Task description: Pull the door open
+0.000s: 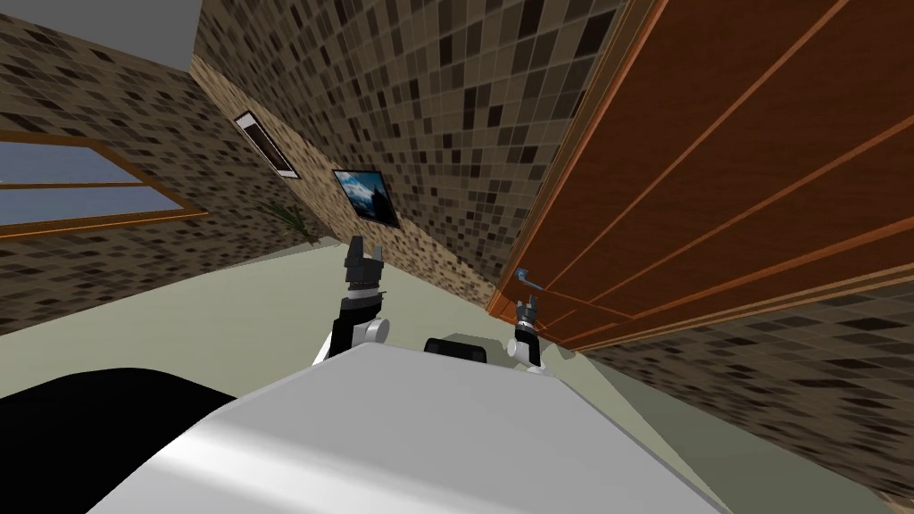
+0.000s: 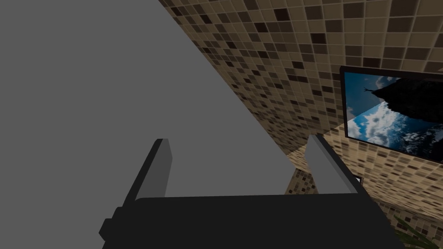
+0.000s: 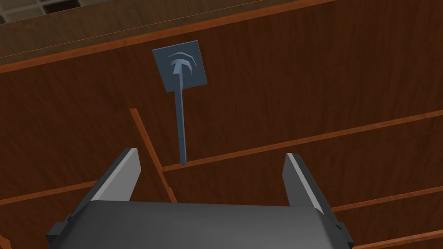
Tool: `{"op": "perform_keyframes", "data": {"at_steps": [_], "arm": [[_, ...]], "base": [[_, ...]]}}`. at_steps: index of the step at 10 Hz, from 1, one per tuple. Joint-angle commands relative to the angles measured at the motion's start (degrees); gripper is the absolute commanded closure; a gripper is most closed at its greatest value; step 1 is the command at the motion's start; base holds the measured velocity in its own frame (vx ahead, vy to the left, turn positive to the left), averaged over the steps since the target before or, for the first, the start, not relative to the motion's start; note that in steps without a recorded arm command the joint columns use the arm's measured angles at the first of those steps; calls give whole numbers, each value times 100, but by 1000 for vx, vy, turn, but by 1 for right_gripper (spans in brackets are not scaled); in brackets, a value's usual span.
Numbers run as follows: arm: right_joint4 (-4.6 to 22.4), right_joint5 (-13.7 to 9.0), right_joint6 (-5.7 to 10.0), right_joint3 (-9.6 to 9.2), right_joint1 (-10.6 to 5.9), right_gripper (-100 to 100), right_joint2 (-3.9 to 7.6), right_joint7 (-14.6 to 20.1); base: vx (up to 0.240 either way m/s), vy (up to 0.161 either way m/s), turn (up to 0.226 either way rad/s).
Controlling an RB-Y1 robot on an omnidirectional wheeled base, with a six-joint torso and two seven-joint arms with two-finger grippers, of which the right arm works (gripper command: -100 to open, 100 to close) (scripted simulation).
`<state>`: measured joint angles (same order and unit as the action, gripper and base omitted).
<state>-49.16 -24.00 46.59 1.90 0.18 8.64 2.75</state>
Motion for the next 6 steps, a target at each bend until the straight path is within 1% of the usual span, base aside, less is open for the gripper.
{"op": "perform_keyframes", "data": {"at_steps": [1,4,6], "arm": [[189,-48,25,4,-64,-100,12,7],[491,-129,64,9,-161,-100,24,16],[644,-170,84,12,-211,-100,30,21]], "base": [[57,-58,63],[59,-60,53],[46,-36,44]]}}
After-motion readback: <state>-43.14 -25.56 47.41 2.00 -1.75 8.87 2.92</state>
